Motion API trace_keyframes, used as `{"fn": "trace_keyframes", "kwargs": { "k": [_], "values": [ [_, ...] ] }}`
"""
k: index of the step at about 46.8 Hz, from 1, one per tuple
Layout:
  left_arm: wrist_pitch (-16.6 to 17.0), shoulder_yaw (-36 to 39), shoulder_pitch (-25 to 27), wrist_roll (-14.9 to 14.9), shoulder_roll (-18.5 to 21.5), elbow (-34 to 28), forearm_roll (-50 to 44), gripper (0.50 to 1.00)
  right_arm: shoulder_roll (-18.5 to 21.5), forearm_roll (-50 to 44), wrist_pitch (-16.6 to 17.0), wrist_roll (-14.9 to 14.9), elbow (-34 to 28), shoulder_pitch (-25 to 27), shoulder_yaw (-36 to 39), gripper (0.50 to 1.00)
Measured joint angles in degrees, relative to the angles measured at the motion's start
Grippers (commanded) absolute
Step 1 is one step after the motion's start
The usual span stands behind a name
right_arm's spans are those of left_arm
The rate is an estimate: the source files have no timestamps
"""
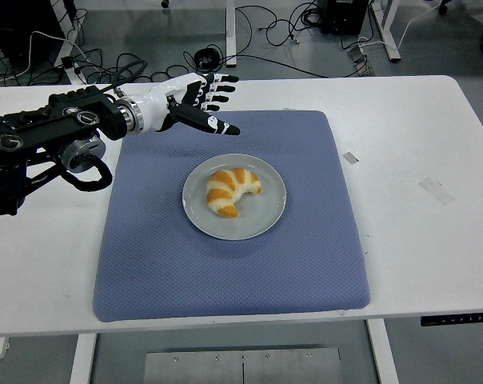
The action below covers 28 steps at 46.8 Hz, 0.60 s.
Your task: Place the bread on the plate
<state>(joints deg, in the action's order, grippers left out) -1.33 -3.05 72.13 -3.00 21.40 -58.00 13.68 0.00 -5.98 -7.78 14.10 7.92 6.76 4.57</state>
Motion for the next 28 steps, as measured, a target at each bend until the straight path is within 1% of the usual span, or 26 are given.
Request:
{"fn": "trace_keyframes", "kwargs": {
  "k": [10,21,28],
  "values": [
    [0.0,-5.6,-2.4,0.0,-0.1,5.3,-3.3,0.969,0.0,0.0,0.0,0.0,0.0,0.0,0.0,1.000],
    [-0.1,-6.8,-3.2,0.1,0.0,9.5,-3.5,0.968,0.0,0.0,0.0,0.0,0.0,0.0,0.0,1.000],
    [-0.3,-10.5,-4.4,0.0,-0.1,12.4,-3.6,0.969,0.0,0.0,0.0,0.0,0.0,0.0,0.0,1.000]
  ]
}}
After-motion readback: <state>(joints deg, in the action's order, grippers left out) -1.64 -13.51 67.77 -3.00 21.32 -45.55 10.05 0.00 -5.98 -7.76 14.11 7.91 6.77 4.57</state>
